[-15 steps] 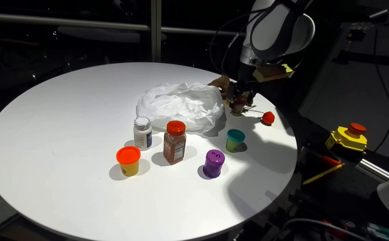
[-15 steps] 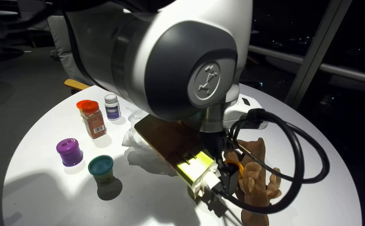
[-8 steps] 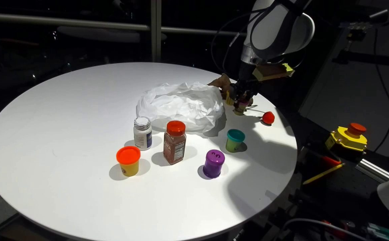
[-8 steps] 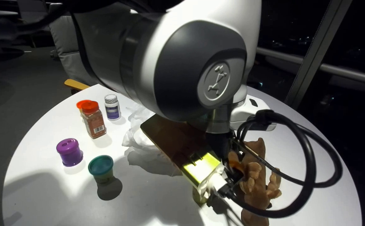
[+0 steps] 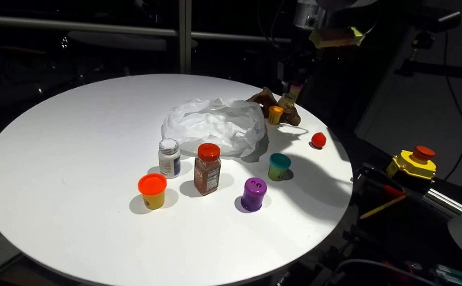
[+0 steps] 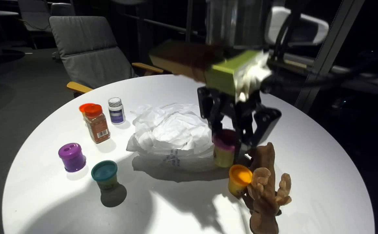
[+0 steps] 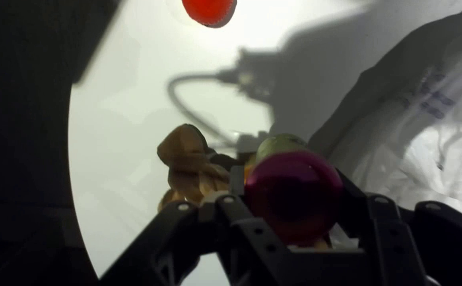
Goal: Put the things on the table into the plastic bag
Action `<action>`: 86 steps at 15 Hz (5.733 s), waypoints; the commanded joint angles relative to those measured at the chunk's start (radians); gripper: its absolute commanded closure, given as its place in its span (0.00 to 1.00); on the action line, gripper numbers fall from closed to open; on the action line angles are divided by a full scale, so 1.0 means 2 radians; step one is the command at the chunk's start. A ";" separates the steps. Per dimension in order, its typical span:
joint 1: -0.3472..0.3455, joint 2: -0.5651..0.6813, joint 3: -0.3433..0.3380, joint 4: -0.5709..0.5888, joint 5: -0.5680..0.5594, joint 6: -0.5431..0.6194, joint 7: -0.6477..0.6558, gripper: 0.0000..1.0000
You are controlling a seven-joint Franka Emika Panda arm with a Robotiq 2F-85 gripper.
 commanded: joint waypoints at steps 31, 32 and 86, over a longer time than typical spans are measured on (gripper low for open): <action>0.054 0.092 0.036 0.109 0.031 -0.016 0.083 0.00; 0.038 0.072 0.036 0.090 0.041 -0.028 0.076 0.00; 0.051 0.135 0.061 0.072 0.076 0.161 0.087 0.71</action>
